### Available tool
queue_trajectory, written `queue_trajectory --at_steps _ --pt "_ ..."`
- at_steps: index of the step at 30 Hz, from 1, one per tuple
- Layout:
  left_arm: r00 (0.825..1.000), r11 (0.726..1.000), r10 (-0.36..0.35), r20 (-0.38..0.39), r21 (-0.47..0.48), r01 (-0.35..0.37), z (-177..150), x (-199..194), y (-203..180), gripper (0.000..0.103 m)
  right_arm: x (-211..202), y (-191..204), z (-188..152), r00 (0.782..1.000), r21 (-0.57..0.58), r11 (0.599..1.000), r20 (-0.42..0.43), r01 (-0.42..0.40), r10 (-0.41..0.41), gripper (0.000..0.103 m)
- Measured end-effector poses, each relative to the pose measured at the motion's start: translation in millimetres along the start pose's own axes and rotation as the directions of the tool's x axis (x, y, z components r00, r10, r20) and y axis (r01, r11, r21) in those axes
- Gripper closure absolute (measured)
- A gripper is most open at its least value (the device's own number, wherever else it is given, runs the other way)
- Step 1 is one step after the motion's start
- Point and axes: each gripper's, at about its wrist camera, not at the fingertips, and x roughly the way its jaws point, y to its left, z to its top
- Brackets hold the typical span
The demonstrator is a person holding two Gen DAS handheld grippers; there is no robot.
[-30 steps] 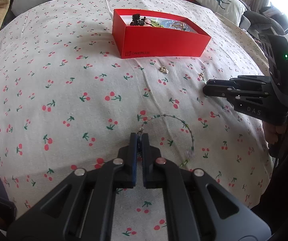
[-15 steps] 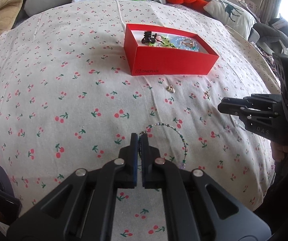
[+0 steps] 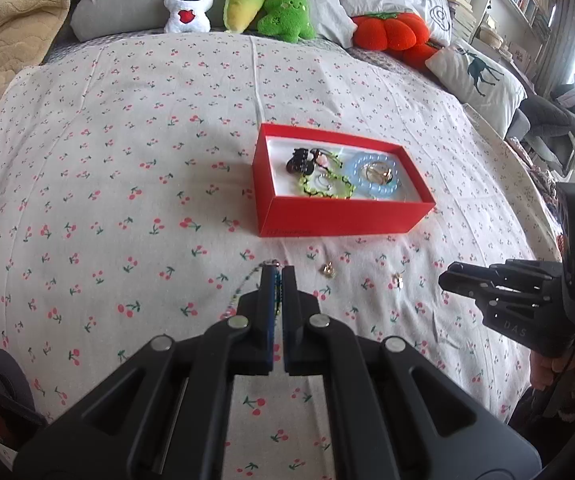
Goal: Organize jewelry
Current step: 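Carry the bracelet and earring into the red box and open both tools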
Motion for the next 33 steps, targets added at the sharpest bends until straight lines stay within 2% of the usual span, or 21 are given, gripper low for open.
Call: queue_trajectory --at_steps 9,14,21,26,33 --pt "0.996 0.996 -0.073 0.052 -0.051 0.076 37 4 -23 0.1 -17 -14 34 0.998 0.091 0.995 0.046 -0.046 0.042 0.088" --pt "0.986 0.987 -0.146 0.081 -0.057 0.151 53 13 -42 0.1 -20 -23 46 0.994 0.156 0.983 0.069 -0.097 0.087 0.088" --pt "0.971 0.972 -0.215 0.102 -0.077 0.223 71 34 -55 0.1 -13 -34 59 0.992 0.194 0.975 0.085 -0.107 0.092 0.088" --pt "0.977 0.972 -0.197 0.075 -0.117 0.205 73 60 -45 0.099 -4 -40 66 0.992 0.211 0.971 0.085 -0.113 0.097 0.088" --pt "0.994 0.988 -0.092 0.057 -0.117 0.098 72 76 -28 0.1 7 -42 79 0.989 0.198 0.972 0.089 -0.131 0.115 0.088"
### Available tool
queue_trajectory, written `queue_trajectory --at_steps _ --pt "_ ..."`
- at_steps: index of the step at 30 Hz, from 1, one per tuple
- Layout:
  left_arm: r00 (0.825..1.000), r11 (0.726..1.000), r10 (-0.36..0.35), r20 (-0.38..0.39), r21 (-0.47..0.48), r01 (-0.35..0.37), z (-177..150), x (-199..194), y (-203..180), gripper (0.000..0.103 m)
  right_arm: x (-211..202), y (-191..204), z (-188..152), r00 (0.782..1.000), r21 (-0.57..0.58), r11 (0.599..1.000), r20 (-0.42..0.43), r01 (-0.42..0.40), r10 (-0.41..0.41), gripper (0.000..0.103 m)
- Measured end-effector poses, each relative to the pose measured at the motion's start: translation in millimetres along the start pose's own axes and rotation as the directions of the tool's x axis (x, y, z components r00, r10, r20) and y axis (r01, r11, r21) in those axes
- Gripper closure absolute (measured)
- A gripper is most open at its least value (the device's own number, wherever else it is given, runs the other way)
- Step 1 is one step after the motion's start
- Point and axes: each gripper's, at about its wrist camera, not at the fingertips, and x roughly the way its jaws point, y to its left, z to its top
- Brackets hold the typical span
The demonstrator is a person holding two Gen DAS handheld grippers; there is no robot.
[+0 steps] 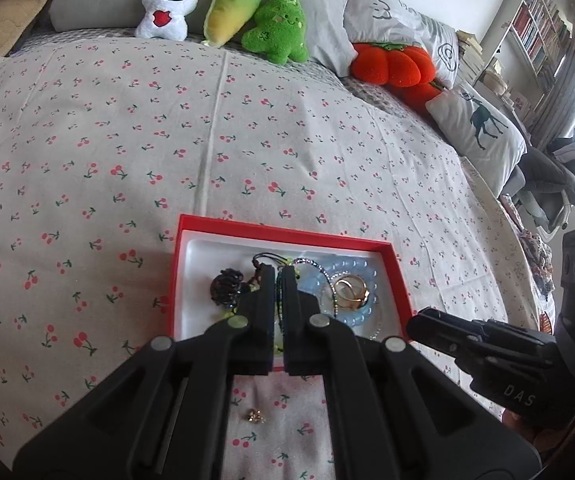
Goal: Organize jewelry
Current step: 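Carry the bracelet and earring into the red box and open both tools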
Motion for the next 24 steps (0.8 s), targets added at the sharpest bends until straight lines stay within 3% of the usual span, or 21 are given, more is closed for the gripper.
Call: queue_trajectory --at_steps 9,11,17,24 --pt "0.999 0.999 0.043 -0.002 0.026 -0.042 4 -3 3 0.095 20 11 13 1.0 -0.035 0.999 0.002 -0.026 0.026 0.088" --pt "0.998 0.996 0.07 0.002 0.049 -0.07 2 -10 3 0.08 23 13 15 1.0 -0.04 0.999 -0.001 -0.02 0.02 0.088" --pt "0.992 0.99 0.125 -0.012 0.072 -0.124 -8 -29 15 0.052 31 18 19 0.999 -0.048 0.999 -0.044 -0.02 0.018 0.088" --pt "0.981 0.979 0.184 -0.059 0.102 -0.177 -22 -35 27 0.039 37 20 18 0.996 -0.031 0.999 -0.088 -0.018 0.015 0.087"
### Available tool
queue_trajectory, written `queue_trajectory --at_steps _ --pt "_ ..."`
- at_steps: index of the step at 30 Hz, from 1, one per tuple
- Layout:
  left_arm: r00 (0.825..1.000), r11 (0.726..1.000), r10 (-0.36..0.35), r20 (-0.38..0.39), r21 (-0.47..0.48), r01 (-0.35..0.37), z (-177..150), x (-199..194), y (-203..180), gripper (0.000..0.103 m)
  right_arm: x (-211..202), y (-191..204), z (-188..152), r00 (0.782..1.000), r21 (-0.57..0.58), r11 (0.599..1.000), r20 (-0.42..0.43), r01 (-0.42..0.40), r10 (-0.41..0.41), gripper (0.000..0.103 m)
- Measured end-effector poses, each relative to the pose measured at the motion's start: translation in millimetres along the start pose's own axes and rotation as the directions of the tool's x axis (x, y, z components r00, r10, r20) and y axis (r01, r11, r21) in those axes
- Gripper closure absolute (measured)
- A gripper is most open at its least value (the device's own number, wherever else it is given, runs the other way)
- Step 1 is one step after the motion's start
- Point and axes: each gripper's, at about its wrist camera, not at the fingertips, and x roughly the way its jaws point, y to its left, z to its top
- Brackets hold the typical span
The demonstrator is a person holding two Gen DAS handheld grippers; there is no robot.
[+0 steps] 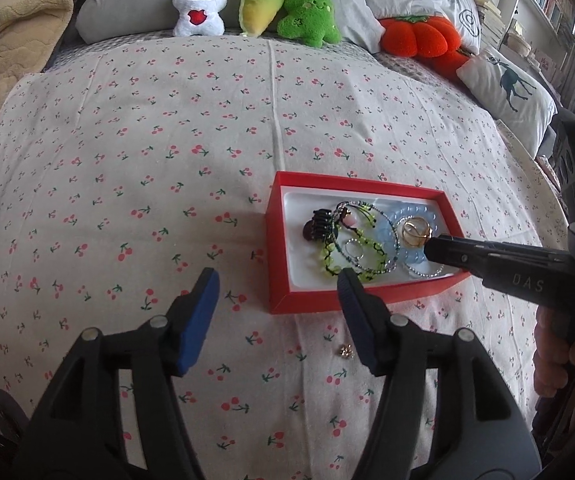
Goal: Organize jewelry
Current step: 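Carry the bracelet and earring into the red box and open both tools, then grasp the small gold stud earring with the left tool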
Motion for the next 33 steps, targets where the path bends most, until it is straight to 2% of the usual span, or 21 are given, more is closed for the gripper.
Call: queue_trajectory --at_steps 2,8,10,11,12,17,26,29,33 --pt "1.0 1.0 0.001 -0.022 0.005 -0.001 -3 2 0 0.036 0 0 0 1.0 0.009 1.0 0.002 -0.004 0.004 0.087" --pt "0.998 1.0 0.001 -0.069 0.029 0.001 -13 6 -5 0.032 -5 2 2 1.0 0.004 1.0 0.008 -0.028 0.028 0.077" --pt "0.997 0.999 0.007 -0.074 0.037 -0.005 -17 6 -7 0.03 -9 3 -1 1.0 -0.002 1.0 0.012 -0.027 0.027 0.065" --pt "0.997 0.999 0.012 -0.077 0.044 -0.009 -19 6 -8 0.029 -12 3 -3 0.999 -0.005 1.0 0.016 -0.029 0.029 0.049" --pt "0.997 0.999 0.018 -0.08 0.051 -0.014 -21 6 -9 0.028 -16 2 -6 0.999 -0.007 0.999 0.023 -0.032 0.032 0.043" --pt "0.993 0.995 0.058 -0.106 0.086 -0.049 -41 9 -16 0.022 -32 2 -26 0.999 -0.063 0.998 0.043 -0.001 0.004 0.043" --pt "0.983 0.984 0.11 -0.149 0.159 -0.086 -77 18 -25 0.021 -34 -19 -68 0.996 -0.065 0.994 0.032 0.084 -0.082 0.039" --pt "0.986 0.982 0.097 -0.134 0.175 -0.073 -84 17 -28 0.021 -32 -22 -79 0.995 -0.073 0.993 0.018 0.098 -0.097 0.037" --pt "0.991 0.989 -0.004 -0.131 0.149 0.023 -86 16 -33 0.022 -30 -24 -89 0.995 -0.079 0.991 0.01 0.104 -0.103 0.037"
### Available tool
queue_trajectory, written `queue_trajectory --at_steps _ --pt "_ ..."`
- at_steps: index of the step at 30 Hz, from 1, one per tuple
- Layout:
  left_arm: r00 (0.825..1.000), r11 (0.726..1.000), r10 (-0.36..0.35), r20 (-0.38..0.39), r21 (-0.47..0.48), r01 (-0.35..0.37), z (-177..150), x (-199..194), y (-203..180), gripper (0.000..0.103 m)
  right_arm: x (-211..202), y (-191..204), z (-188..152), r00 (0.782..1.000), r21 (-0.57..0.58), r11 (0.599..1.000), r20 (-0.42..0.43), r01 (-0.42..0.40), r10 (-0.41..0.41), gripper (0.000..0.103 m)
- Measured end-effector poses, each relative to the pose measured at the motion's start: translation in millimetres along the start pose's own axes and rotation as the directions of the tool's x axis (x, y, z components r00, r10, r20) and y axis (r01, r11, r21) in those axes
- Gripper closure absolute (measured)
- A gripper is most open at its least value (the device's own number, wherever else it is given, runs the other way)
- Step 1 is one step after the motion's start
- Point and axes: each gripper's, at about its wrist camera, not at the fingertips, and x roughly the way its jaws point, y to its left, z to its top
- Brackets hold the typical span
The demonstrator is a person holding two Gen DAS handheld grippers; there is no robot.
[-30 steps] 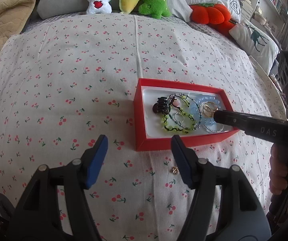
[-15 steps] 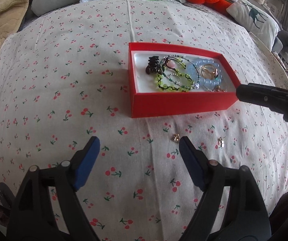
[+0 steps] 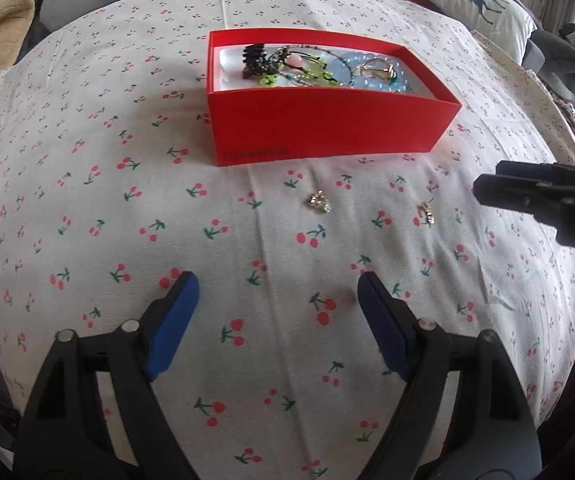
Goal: Organize jewelry
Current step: 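Grasp the small gold stud earring with the left tool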
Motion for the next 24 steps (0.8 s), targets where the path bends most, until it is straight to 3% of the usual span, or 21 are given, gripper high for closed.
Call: queue_trajectory --at_steps 2,8,11,18,24 --pt "0.999 0.999 -0.05 0.009 -0.012 0.05 3 0 -3 0.04 2 1 -3 1.0 -0.002 1.0 -0.009 -0.004 0.004 0.036" --pt "0.995 0.994 -0.096 -0.003 -0.051 0.096 15 13 -11 0.067 7 5 -9 1.0 -0.037 0.999 -0.027 -0.005 0.004 0.036" --pt "0.994 0.991 -0.112 -0.008 -0.068 0.111 18 19 -14 0.073 7 4 -11 1.0 -0.041 0.999 -0.031 -0.006 0.005 0.036" --pt "0.998 0.995 -0.055 0.009 -0.079 0.056 24 25 -20 0.076 7 -5 -13 0.999 -0.025 1.0 -0.035 -0.005 0.004 0.036" --pt "0.999 0.997 0.02 0.029 -0.082 -0.018 28 29 -23 0.091 8 -6 -17 0.999 -0.018 1.0 -0.044 0.001 -0.002 0.036"
